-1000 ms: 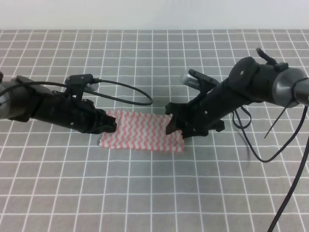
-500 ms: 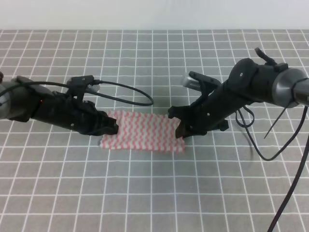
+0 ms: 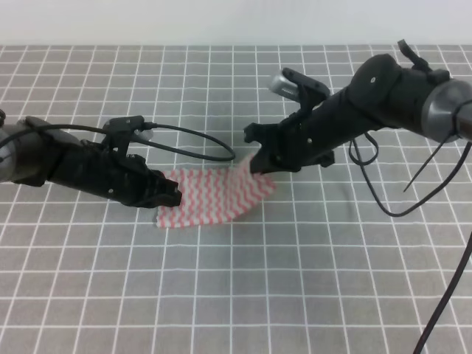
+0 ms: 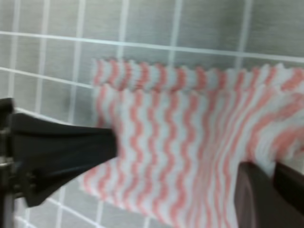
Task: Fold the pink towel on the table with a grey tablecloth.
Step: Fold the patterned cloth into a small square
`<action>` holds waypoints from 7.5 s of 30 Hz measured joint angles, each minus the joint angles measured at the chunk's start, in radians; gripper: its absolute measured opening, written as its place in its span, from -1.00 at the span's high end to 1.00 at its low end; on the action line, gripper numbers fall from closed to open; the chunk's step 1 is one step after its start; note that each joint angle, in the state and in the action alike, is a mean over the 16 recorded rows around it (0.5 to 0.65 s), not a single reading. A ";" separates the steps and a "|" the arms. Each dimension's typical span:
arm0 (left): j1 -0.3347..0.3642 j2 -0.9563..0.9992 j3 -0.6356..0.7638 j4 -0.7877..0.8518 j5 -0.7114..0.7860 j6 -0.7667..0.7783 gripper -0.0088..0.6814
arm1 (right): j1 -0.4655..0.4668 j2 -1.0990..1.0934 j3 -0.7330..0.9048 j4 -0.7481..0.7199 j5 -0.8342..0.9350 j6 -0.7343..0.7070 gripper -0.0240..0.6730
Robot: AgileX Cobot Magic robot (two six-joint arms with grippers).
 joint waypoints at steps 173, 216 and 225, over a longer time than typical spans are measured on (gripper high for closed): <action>-0.004 -0.070 -0.031 0.133 0.180 -0.117 0.98 | 0.090 0.166 -0.206 0.105 0.204 -0.099 0.94; -0.014 -0.069 -0.187 0.346 -0.050 -0.287 0.98 | 0.088 0.227 -0.306 0.028 0.057 -0.072 0.97; -0.010 -0.068 -0.187 0.349 -0.043 -0.294 0.98 | 0.087 0.250 -0.307 -0.010 0.029 -0.048 0.97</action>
